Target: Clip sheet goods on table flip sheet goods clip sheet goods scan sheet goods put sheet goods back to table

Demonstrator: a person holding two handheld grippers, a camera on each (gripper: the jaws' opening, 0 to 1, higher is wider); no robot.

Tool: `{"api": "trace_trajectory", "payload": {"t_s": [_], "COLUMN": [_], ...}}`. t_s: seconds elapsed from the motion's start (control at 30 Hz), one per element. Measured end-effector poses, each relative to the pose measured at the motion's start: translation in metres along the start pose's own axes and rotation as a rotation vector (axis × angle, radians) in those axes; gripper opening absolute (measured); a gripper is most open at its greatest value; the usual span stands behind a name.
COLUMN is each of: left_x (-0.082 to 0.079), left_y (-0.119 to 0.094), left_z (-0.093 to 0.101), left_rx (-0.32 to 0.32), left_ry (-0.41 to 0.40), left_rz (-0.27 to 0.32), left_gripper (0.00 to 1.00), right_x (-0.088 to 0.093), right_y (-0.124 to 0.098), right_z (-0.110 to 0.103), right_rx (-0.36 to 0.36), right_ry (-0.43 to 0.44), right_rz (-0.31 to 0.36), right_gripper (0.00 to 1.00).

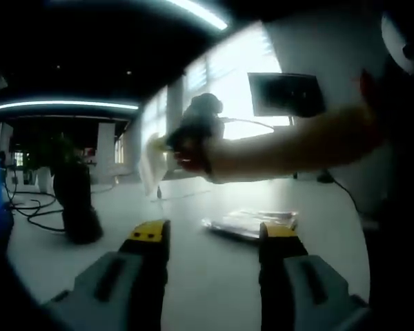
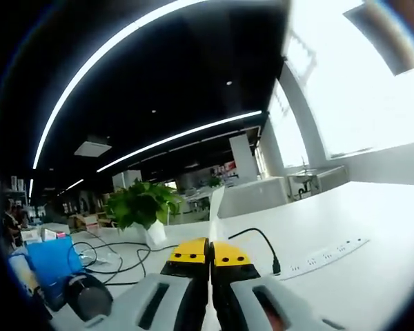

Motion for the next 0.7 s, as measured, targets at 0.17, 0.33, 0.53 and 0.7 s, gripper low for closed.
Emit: {"api": "trace_trajectory", "payload": {"t_s": [0.17,0.33,0.53,0.7], "left_x": [-0.001,-0.001,-0.001,-0.001], "left_y": [0.0,-0.001,-0.001,-0.001], "left_z": [0.0,0.0,0.0,0.0], "left_rx": [0.001,0.0,0.001,0.001], "left_ry": [0.001,0.002,0.002,0.002], "left_rz": [0.002,0.005,0.006,0.005], "left_gripper": [0.44,0.44,0.44,0.44], "right_x": [0.01,0.02,0.024,0.024], "right_y": [-0.005,-0.012,-0.017,-0.018], "right_z": [-0.006,-0.014,-0.015,-0.013], "right_rx": [0.004,-0.007,-0.014,-0.014], "right_ry": [-0.005,-0.019,-0.028,-0.03], "right_rz": [-0.008,-0.005,-0.006,-0.01], "right_gripper": [0.0,0.0,0.0,0.0]}}
Point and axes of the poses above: the point that each gripper's makers call its tool centre point, and the gripper's own axes: y roughly forward along the fingers, z roughly to its right, x roughly out of its underside, the point moved 2 cm from there along -y, roughly backward along the fingers, and after that the axes turned 14 degrees about y, right-handed, at the moved point
